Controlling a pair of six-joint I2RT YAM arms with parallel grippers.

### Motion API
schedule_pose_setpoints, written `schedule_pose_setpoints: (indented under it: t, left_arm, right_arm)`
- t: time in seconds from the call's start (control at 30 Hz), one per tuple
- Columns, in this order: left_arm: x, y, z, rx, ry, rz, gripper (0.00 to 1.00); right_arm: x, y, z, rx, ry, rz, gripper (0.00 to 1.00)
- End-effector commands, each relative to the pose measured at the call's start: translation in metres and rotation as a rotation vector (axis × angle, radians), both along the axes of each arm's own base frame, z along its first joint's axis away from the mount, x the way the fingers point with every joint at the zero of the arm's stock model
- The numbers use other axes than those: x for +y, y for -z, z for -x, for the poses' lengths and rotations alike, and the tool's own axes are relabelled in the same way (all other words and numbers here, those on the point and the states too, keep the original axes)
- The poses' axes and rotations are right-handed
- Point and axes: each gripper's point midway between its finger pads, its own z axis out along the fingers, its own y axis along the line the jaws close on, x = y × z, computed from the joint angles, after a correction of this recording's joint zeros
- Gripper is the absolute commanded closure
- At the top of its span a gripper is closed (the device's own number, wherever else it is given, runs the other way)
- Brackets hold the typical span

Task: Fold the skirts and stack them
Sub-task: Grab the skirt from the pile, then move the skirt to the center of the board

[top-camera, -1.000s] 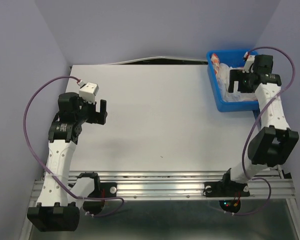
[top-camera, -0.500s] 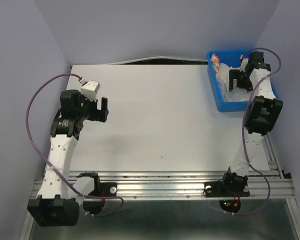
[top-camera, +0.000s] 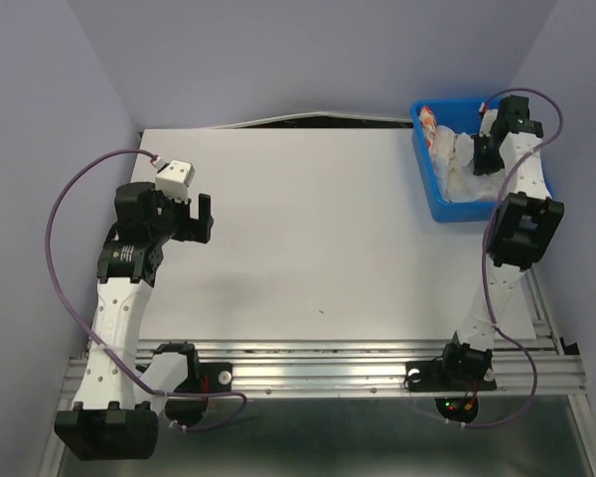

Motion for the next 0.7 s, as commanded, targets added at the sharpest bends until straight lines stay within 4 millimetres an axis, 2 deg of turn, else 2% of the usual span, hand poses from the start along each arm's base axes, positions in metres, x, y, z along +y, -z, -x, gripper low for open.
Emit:
schedule_pose_setpoints:
  t: [0.0, 0.07, 0.1, 0.17, 0.2, 0.27, 0.3, 0.33, 0.43, 0.47, 0.5, 0.6, 0.67]
  left_arm:
    - [0.001, -0.028, -0.004, -0.098, -0.018, 0.013, 0.01]
    - [0.001, -0.03, -0.005, -0.099, -0.019, 0.017, 0.01]
    - [0.001, -0.034, -0.006, -0.106, -0.023, 0.022, 0.01]
    - [0.0, -0.039, -0.007, -0.115, -0.024, 0.03, 0.01]
    - [-0.002, -0.045, -0.008, -0.128, -0.016, 0.039, 0.02]
    - [-0.005, -0.054, -0.01, -0.141, -0.006, 0.058, 0.02]
    - [-0.007, -0.057, -0.01, -0.143, -0.002, 0.065, 0.01]
    - [-0.008, -0.058, -0.012, -0.139, 0.0, 0.074, 0.02]
    - [-0.011, -0.069, -0.015, -0.153, 0.009, 0.088, 0.01]
    - [-0.002, -0.072, -0.017, -0.158, -0.017, 0.089, 0.01]
    - [-0.003, -0.078, -0.018, -0.168, -0.014, 0.094, 0.02]
    - [-0.002, -0.088, -0.018, -0.186, -0.015, 0.107, 0.02]
    - [-0.004, -0.098, -0.016, -0.207, -0.004, 0.118, 0.02]
  right_arm:
    - [0.001, -0.187, -0.004, -0.421, -0.042, 0.109, 0.99]
    - [0.011, -0.224, 0.005, -0.511, -0.066, 0.1, 0.99]
    - [0.024, -0.263, 0.016, -0.613, -0.107, 0.09, 0.99]
    - [0.039, -0.296, 0.028, -0.703, -0.143, 0.066, 0.99]
    - [0.052, -0.316, 0.033, -0.764, -0.195, 0.037, 0.99]
    - [0.076, -0.367, 0.056, -0.897, -0.264, 0.003, 0.99]
    - [0.084, -0.382, 0.063, -0.938, -0.29, -0.011, 0.99]
    - [0.096, -0.408, 0.079, -1.004, -0.315, -0.032, 0.99]
    - [0.127, -0.451, 0.105, -1.136, -0.436, -0.101, 0.99]
    - [0.141, -0.47, 0.125, -1.185, -0.46, -0.145, 0.99]
    - [0.156, -0.483, 0.136, -1.23, -0.54, -0.184, 0.99]
    - [0.189, -0.507, 0.174, -1.28, -0.637, -0.345, 0.99]
    - [0.201, -0.517, 0.185, -1.298, -0.667, -0.444, 0.99]
